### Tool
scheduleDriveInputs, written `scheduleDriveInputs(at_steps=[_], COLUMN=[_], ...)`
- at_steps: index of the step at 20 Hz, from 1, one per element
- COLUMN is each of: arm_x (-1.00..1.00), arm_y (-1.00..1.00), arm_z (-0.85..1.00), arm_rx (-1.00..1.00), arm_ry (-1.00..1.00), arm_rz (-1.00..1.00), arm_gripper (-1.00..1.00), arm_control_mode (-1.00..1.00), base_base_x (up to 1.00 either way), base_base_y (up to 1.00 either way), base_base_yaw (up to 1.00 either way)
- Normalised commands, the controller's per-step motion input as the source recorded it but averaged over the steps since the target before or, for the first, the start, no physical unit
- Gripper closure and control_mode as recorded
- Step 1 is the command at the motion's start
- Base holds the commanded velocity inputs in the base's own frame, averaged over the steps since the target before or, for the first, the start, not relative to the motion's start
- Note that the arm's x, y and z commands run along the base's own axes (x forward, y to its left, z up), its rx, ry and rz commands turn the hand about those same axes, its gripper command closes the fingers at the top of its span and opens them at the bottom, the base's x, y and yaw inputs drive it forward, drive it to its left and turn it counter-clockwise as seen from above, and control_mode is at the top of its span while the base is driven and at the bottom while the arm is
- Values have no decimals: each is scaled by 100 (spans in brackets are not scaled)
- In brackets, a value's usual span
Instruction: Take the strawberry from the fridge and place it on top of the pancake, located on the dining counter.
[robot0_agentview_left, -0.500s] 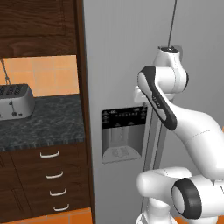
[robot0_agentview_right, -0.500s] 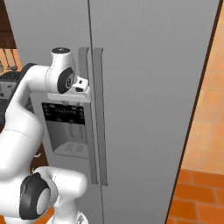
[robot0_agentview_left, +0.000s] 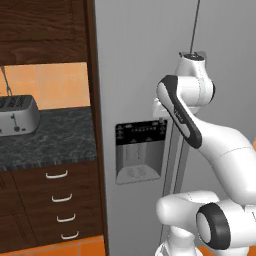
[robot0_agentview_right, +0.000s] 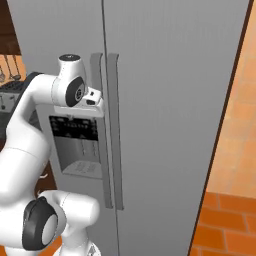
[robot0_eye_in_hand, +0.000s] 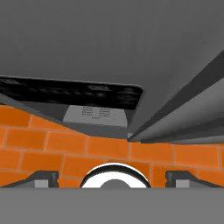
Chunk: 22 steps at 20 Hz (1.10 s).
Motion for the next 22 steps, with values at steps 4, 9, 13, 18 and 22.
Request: scheduleDriveInputs(at_steps=[4,9,13,18,22], arm_x=[0,0,0,0,0], arm_y=[0,0,0,0,0], arm_z=[0,0,0,0,0], arm_rx=[0,0,0,0,0], arm_ry=[0,0,0,0,0], arm_rz=[0,0,0,0,0], arm_gripper=[-100,-100,-100,-100,-100], arm_control_mode=[100,100,100,100,100], base_base_x=[-50,-27,0,-3,-27], base_base_y=[-21,-35,-56,-20,12], base_base_yaw=[-5,-4,0,-3,-4])
